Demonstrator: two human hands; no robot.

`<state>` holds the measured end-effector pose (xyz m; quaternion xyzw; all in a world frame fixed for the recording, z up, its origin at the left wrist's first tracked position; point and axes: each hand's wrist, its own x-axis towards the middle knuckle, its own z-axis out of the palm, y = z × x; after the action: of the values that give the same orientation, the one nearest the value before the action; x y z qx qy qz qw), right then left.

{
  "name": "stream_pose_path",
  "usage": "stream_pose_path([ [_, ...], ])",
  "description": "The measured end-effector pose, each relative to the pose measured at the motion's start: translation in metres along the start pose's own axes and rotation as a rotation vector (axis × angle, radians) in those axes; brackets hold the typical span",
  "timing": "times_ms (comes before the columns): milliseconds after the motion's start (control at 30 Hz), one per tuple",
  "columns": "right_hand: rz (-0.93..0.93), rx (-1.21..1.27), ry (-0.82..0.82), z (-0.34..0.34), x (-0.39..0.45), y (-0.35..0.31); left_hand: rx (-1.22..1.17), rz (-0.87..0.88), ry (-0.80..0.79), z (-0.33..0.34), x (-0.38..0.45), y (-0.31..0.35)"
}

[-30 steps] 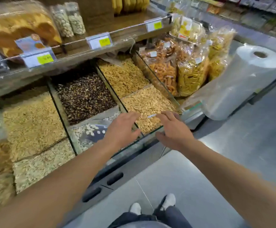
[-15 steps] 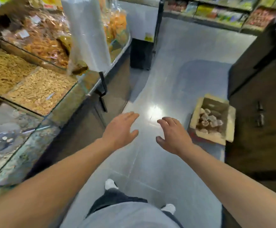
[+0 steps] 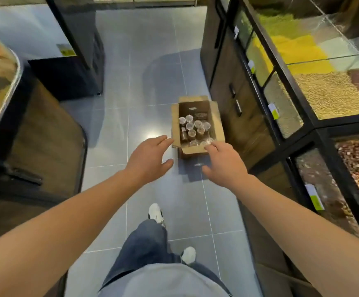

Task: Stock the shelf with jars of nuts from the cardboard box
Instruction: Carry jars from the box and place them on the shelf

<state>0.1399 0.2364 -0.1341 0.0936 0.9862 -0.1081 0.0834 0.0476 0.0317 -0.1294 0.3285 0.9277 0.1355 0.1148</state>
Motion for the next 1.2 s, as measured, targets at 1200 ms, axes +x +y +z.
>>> stream_pose_path([
  [1200,0.113,0.098,-0.476,0.282,0.501,0.313,-0.082,-0.084,-0.387,0.350,0.546,-0.116],
])
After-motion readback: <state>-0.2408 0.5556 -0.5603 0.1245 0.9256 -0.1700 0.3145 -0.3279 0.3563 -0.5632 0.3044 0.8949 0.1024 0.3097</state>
